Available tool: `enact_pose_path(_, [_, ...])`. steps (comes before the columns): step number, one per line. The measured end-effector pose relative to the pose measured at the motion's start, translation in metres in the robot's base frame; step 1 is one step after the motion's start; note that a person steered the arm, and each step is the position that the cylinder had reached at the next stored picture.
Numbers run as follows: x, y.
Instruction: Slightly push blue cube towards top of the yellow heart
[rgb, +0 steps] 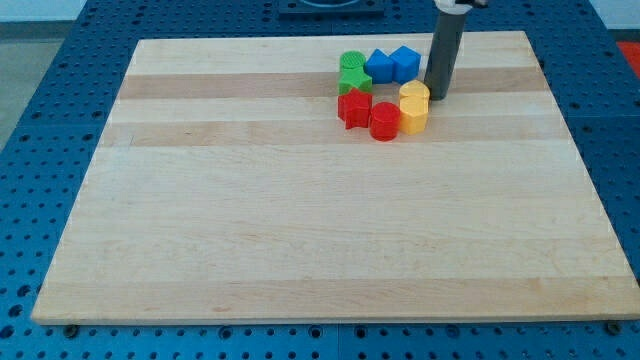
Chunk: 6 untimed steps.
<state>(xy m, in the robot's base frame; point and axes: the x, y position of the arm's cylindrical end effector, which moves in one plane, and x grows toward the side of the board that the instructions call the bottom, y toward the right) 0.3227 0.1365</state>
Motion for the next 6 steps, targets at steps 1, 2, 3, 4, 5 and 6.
enact_pose_path(1, [0.0, 0.006])
enact_pose_path(2, [-0.015, 0.039])
enact_pose_path(3, [-0.049, 0.064])
enact_pose_path(4, [-0.107, 0.075])
enact_pose_path(5, [-0.13, 0.07])
enact_pose_path(6, [-0.13, 0.032])
